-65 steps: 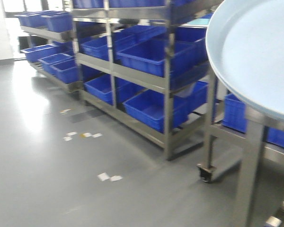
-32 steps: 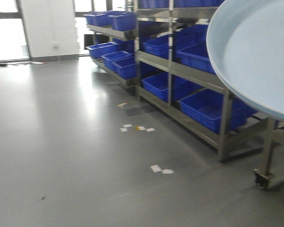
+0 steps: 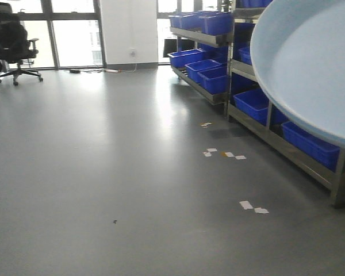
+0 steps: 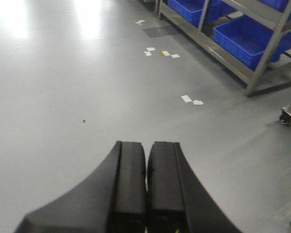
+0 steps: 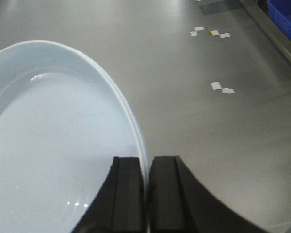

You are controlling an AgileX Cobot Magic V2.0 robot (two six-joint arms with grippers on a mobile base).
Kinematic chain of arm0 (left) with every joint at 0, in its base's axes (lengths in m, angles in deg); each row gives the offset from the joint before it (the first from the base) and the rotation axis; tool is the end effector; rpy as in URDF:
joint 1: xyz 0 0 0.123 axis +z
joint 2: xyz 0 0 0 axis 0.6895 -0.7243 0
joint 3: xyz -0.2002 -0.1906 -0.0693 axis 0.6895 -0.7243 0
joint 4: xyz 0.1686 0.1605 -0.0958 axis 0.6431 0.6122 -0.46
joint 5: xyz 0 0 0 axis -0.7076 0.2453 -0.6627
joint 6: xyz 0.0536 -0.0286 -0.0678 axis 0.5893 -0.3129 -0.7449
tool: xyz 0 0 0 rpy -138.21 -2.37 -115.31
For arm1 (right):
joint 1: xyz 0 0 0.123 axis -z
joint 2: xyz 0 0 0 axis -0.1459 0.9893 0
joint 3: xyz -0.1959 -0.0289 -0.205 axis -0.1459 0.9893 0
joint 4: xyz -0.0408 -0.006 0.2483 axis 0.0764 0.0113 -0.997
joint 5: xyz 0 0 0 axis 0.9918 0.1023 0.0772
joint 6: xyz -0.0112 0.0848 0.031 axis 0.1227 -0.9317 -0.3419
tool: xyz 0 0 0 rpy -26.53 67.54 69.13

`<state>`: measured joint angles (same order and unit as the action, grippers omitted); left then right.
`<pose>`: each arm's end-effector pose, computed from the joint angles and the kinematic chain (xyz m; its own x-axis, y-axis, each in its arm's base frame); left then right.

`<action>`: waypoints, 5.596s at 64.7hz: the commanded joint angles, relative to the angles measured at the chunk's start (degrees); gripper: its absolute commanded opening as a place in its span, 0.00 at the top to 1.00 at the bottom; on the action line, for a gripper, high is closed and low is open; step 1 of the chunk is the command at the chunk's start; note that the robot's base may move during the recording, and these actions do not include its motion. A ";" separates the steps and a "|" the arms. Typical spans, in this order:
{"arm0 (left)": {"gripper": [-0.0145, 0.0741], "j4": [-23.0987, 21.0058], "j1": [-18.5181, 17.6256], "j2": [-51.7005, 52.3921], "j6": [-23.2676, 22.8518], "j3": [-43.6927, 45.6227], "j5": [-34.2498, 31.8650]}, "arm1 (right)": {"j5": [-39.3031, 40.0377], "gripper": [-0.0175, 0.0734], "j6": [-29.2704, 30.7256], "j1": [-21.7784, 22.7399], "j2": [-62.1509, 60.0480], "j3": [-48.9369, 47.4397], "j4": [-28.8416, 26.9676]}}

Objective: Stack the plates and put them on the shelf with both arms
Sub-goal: 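Hold the plate stack raised in the right gripper while the base drives, then keep holding the plates in the right gripper as the base reaches the shelf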

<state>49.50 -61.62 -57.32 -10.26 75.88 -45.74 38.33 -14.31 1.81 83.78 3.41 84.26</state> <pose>0.1223 -0.0394 0.2687 -0.3720 0.0110 -0.9282 0.2680 0.9586 -0.0961 0.1024 0.0146 0.3132 -0.4322 0.1477 -0.8896 -0.0579 0.9799 0.1908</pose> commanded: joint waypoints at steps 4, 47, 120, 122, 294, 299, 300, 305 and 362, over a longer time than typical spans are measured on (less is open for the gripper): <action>0.74 0.00 0.14 0.17 -0.36 1.76 -4.40 | 5.27 0.75 0.16 0.45 0.02 -1.85 -0.14; 0.74 0.00 0.14 0.04 -0.36 1.76 -4.40 | 5.14 0.75 0.16 0.45 0.21 -1.85 -0.14; 0.74 0.00 0.14 0.04 -0.36 1.76 -4.40 | 5.14 0.75 0.16 0.45 0.21 -1.85 -0.14; 0.74 0.00 0.14 0.04 -0.36 1.76 -4.40 | 5.14 0.75 0.16 0.45 0.21 -1.85 -0.14; 0.74 0.00 0.14 0.04 -0.36 1.76 -4.50 | 5.09 0.75 0.16 0.45 0.21 -1.85 -0.14; 0.74 0.00 0.14 0.04 -0.36 1.76 -4.50 | 5.09 0.75 0.16 0.45 0.21 -1.85 -0.14; 0.74 0.00 0.14 0.04 -0.36 1.76 -4.50 | 5.09 0.75 0.16 0.45 0.21 -1.85 -0.14; 0.74 0.00 0.14 0.04 -0.36 1.76 -4.50 | 5.09 0.75 0.16 0.45 0.21 -1.85 -0.14; 0.74 0.00 0.14 0.04 -0.36 1.76 -4.50 | 5.09 0.75 0.16 0.45 0.21 -1.85 -0.14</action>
<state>49.50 -61.62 -57.32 -10.26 75.88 -45.74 38.33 -14.31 1.81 83.78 3.41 84.39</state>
